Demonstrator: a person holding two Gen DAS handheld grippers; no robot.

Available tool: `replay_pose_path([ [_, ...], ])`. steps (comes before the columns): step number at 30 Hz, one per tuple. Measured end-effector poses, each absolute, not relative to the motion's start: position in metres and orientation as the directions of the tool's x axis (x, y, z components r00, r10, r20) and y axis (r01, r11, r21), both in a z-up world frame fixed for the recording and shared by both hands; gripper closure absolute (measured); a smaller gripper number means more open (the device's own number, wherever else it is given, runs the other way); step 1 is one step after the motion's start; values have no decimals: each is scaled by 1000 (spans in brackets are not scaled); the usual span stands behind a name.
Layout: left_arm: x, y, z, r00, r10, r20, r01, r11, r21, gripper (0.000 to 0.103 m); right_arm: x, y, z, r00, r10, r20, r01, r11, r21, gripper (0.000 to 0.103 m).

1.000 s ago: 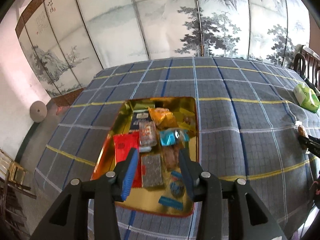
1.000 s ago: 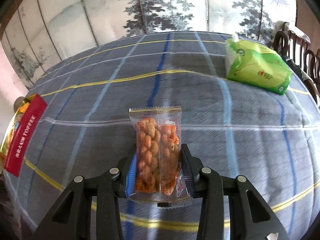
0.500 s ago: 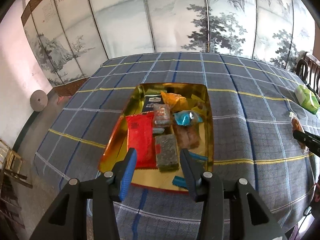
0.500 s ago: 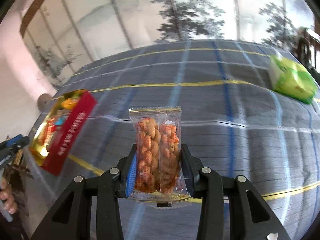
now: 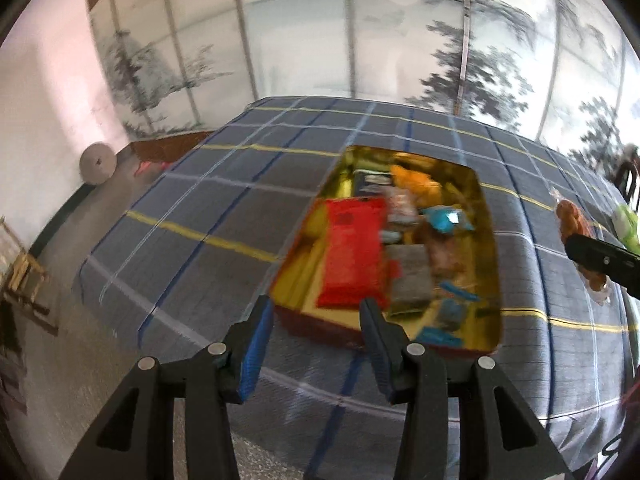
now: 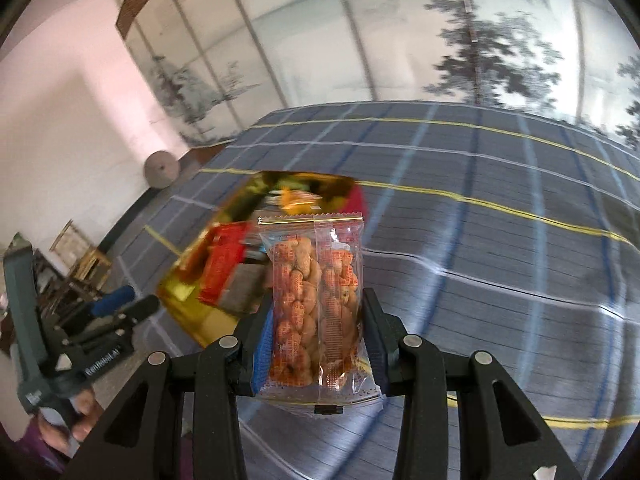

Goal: Organize snacks
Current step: 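Carry the orange snack bag over the gold tin and open the right tool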

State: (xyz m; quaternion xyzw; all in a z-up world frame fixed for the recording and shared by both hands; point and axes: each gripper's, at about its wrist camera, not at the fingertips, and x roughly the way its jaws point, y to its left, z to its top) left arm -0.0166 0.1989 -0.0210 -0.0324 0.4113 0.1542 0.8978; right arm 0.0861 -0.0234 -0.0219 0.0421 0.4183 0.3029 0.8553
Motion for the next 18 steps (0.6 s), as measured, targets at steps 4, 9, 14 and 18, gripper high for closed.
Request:
replay_pose_path([
  [4,-26,217,-28,593,303,-746,-341,934,109,57,90,15,-25,420,589,-691,-515,781,353,66],
  [9,-36,220,-27,610,342,-715,-332,929,162,57,98,54,-32,377,597,-708,-540,763,356,66],
  [14,-36,218,-25,615,340,-711,-314,933,174,57,107,79,-45,352,588,-728,-536,764,358,66],
  [18,-33,215,-20,636,344,-691,-310,934,179,47,109,93,-51,359,562,-745,-541,776,324,65],
])
